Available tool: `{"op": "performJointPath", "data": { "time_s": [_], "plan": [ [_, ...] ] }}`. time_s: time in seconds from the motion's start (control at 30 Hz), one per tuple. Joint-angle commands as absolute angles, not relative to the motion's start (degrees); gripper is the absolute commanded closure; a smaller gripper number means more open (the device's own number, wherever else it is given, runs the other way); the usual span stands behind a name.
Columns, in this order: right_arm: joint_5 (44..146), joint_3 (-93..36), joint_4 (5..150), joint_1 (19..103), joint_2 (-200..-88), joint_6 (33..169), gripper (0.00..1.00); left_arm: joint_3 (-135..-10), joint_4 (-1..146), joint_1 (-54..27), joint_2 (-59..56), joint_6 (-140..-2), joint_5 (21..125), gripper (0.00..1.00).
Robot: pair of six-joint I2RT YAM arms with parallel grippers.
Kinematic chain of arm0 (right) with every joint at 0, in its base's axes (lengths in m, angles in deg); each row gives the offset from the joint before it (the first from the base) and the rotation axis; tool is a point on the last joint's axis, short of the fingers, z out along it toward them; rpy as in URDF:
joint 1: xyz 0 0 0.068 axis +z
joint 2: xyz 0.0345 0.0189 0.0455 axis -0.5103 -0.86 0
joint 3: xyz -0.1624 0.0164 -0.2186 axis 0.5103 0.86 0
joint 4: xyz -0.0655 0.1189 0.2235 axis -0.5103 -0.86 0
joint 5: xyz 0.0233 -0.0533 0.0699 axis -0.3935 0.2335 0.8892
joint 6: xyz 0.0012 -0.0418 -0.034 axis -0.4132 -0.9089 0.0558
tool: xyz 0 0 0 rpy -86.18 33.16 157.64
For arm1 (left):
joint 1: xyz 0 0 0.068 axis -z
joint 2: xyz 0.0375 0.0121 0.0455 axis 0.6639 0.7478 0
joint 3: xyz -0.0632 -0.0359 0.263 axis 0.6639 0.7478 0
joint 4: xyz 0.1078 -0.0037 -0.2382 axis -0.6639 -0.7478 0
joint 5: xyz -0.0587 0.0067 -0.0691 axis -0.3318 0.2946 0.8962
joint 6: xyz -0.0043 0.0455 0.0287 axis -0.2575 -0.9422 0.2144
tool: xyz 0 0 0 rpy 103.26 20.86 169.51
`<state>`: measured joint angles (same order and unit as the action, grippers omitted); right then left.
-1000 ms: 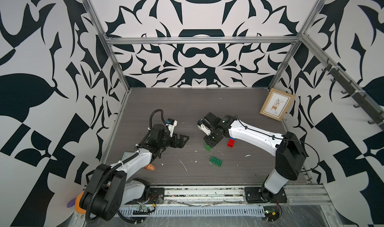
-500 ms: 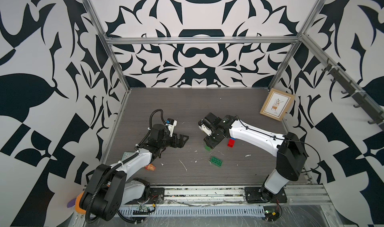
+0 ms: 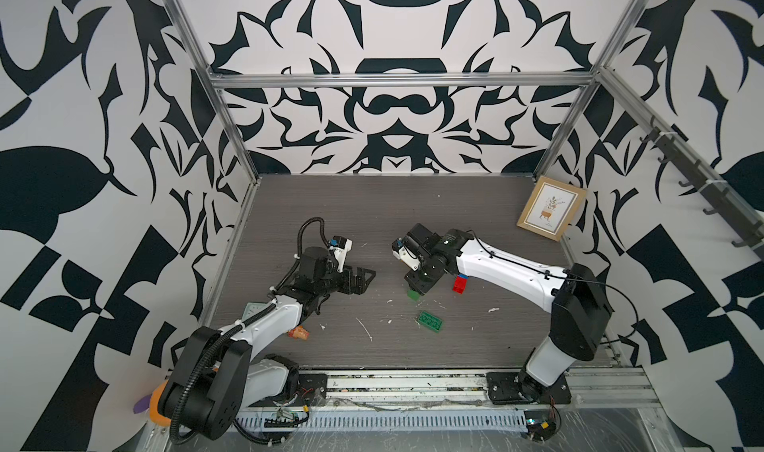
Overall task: Assemble an ice cream with lego
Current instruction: Assemble the lego brick with the lego brick.
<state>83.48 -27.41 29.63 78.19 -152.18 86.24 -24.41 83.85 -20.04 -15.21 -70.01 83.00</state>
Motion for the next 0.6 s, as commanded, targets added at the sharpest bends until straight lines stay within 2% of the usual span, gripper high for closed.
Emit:
{"op": "performJointPath", "data": {
  "time_s": [0.0,0.1,0.4,0.57],
  "plan": [
    [84.22,-28.29,29.82,78.25,-150.53,86.02,0.53,-24.26,83.65,-19.89,-15.09,-70.65,83.08,0.01],
    [84.23,-27.75,29.86,78.27,-150.05,86.04,0.60,-24.14,83.71,-19.89,-15.21,-70.65,83.00,0.01],
    [83.61,-26.61,29.55,78.20,-150.13,84.38,0.70,-24.05,83.72,-19.90,-15.44,-70.67,82.78,0.01],
    [83.97,-26.58,28.93,78.28,-150.79,82.23,0.70,-24.13,83.80,-19.89,-15.22,-70.71,82.72,0.01]
  ]
}}
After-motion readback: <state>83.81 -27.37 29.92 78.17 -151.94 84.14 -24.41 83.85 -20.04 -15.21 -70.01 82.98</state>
